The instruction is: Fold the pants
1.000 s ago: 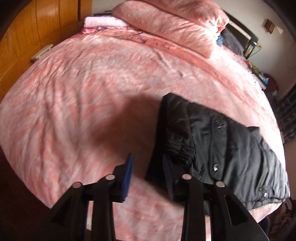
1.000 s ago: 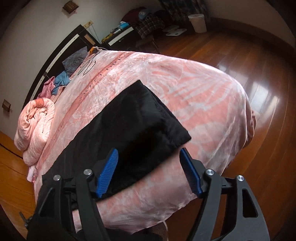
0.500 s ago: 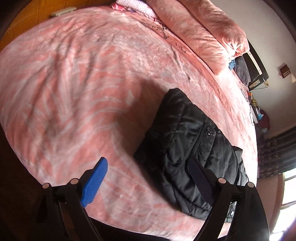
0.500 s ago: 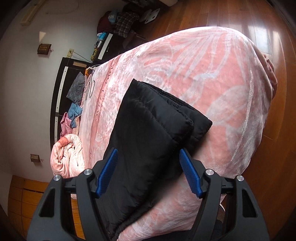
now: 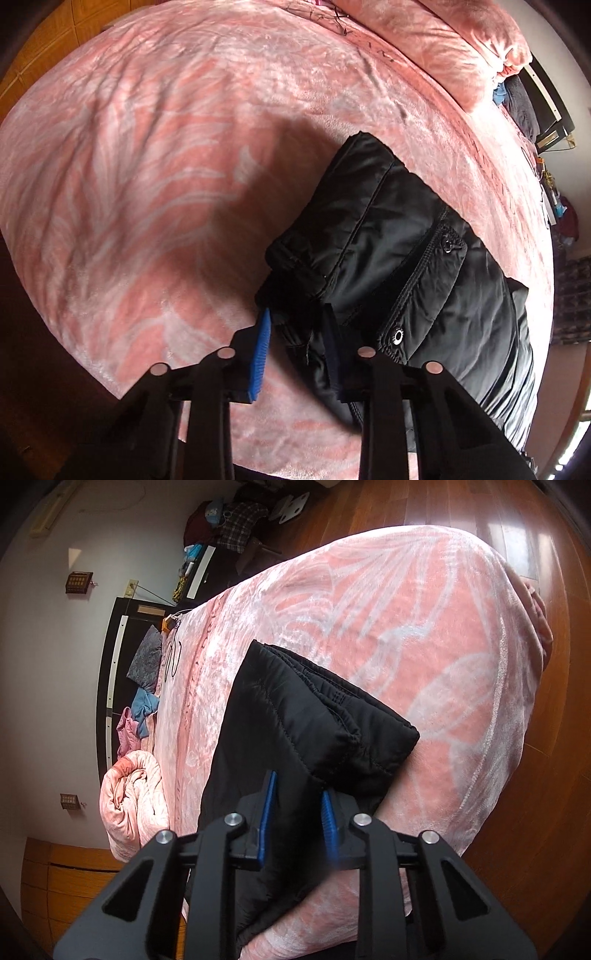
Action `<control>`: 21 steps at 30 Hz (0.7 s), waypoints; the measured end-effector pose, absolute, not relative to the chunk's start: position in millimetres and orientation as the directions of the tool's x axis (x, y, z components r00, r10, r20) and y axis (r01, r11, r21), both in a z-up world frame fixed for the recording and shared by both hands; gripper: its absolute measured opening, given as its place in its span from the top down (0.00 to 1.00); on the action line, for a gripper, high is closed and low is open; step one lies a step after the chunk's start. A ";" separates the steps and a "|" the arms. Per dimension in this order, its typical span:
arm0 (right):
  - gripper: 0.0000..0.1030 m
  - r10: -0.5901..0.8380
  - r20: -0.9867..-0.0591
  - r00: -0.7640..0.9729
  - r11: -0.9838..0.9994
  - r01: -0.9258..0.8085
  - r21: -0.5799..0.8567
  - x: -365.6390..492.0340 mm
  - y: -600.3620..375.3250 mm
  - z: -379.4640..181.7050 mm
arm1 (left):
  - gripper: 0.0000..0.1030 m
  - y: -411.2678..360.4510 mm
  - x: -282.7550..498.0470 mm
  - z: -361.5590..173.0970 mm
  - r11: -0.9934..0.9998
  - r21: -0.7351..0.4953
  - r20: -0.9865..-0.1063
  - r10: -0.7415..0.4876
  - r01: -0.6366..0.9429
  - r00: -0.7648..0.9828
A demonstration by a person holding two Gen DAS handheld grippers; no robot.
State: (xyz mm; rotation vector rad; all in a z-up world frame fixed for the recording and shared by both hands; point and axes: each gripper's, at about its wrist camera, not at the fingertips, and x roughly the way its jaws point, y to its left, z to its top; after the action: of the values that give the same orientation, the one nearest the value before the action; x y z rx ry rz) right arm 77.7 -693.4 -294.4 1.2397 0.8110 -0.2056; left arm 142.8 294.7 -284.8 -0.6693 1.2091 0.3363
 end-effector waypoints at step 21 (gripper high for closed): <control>0.90 0.264 -0.709 0.654 0.388 0.601 0.699 63.6 -693.2 -311.2 | 0.21 288.7 133.4 -278.9 0.767 -0.311 -0.920 -0.095 -0.561 0.380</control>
State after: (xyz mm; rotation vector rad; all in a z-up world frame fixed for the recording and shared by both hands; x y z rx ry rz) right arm 63.6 -693.2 -311.2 1.1905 0.8794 -0.2538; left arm 133.4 288.7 -278.9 -0.6634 1.1611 0.3264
